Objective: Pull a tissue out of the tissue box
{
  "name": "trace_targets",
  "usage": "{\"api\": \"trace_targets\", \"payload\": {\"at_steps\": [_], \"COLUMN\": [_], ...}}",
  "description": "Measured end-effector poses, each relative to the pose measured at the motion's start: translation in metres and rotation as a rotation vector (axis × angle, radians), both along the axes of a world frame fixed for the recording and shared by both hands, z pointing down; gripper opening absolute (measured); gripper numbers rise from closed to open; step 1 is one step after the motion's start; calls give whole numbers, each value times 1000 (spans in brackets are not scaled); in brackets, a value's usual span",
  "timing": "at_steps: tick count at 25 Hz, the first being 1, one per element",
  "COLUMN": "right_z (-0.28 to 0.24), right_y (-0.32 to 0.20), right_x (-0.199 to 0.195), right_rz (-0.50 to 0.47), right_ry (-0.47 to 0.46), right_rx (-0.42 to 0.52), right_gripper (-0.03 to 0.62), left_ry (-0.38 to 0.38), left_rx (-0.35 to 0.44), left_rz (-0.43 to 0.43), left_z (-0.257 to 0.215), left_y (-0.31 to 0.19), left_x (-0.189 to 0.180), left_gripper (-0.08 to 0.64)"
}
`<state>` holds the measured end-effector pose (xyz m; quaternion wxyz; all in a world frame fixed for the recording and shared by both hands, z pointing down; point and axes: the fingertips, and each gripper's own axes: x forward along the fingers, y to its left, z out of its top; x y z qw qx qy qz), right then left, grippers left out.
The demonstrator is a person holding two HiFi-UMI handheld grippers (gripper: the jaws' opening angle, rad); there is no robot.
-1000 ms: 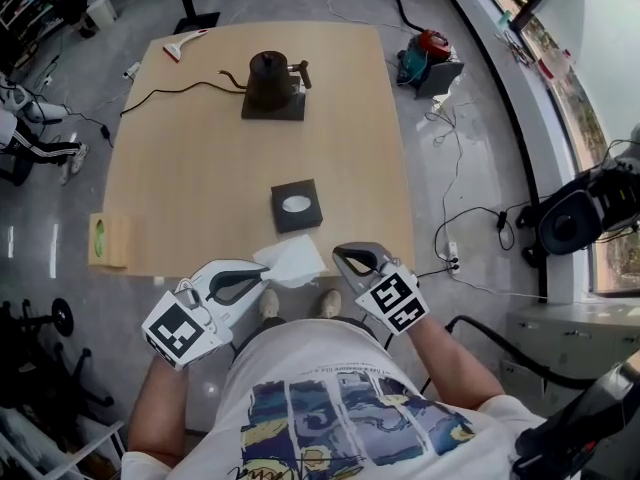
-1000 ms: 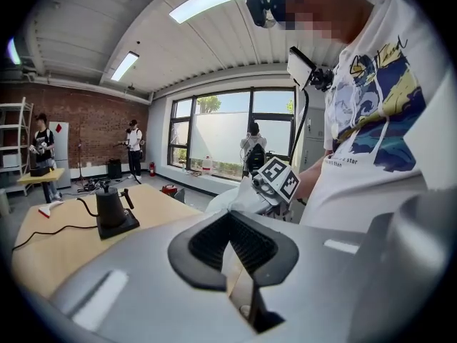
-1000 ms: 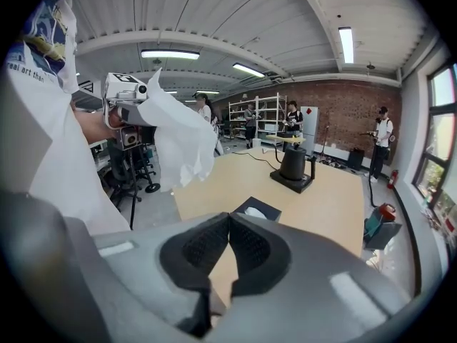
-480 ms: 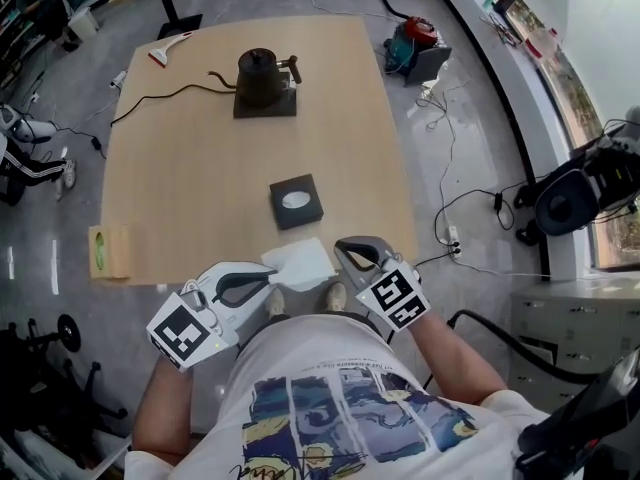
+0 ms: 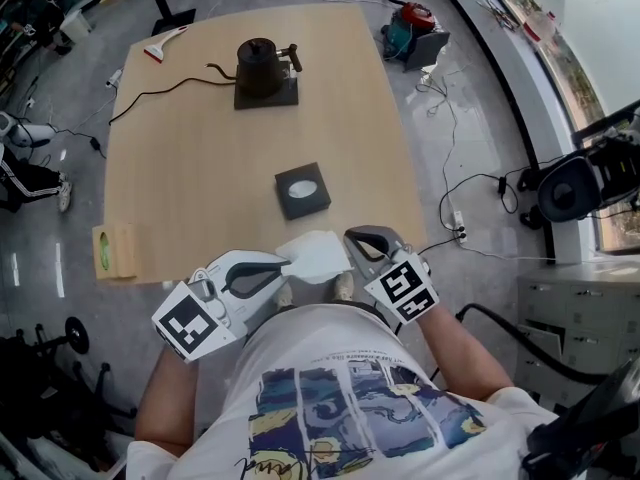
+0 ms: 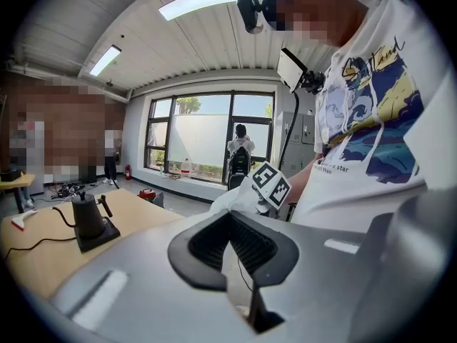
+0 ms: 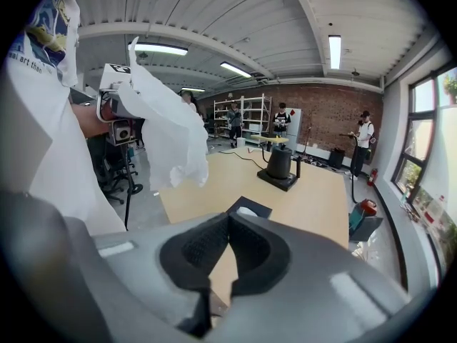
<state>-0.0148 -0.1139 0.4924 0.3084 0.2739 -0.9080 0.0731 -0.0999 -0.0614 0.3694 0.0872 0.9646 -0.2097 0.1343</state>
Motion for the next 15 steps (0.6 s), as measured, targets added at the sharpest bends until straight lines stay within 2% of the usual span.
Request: {"api": "trace_targets", "payload": {"at_steps": [15], "right_z": [0], "right_y": [6], "right_x": [-4], "right_rz": [46], "right_ry": [20], "right_rx": [-1], "right_gripper": [3], "left_ry": [23], "left_rx": [4], "left_rz": [64], "left_z": [0], "left_y": [3], "left_x": [-6], "left_gripper": [8]}}
